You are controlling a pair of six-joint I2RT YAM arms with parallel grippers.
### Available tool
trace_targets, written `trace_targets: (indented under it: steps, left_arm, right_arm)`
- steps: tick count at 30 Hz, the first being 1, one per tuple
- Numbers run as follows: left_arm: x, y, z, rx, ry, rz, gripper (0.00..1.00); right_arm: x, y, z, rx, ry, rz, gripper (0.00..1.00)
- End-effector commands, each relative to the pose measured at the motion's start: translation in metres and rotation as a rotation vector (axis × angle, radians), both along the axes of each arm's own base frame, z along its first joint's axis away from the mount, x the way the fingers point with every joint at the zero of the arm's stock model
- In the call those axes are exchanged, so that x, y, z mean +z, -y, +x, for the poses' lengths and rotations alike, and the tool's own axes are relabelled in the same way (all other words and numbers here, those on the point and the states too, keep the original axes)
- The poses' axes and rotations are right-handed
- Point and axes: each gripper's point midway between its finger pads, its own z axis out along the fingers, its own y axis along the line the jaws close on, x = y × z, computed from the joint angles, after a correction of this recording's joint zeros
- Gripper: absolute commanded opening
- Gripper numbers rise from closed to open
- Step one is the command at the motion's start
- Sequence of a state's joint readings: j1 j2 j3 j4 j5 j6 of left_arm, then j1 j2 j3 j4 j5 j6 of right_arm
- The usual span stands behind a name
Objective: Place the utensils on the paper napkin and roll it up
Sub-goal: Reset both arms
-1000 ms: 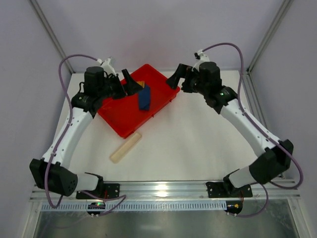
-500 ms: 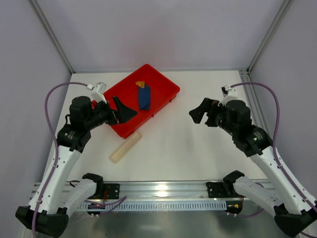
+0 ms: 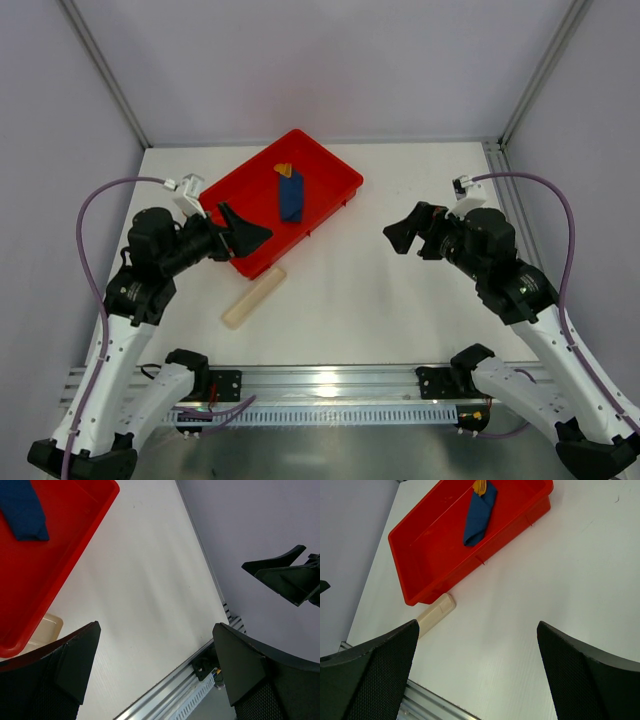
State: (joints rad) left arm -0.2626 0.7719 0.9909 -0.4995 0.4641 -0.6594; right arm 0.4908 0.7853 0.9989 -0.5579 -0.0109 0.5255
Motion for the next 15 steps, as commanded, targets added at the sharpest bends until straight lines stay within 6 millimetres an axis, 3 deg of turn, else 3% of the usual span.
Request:
trace_targets:
  steps: [1, 15]
  left_arm:
    - [0.0119, -0.0002, -0.0048, -0.005, 0.020, -0.006, 1.00]
    - [0.0175, 0.0029, -0.0057, -0.027, 0.022, -0.015, 1.00]
  right_arm:
    - [0.0111, -0.0019, -0.0021, 0.016, 0.036, 0.013, 1.00]
    - [0.0208, 0.0028, -0.0066, 0.015, 0.072, 0.008, 0.99]
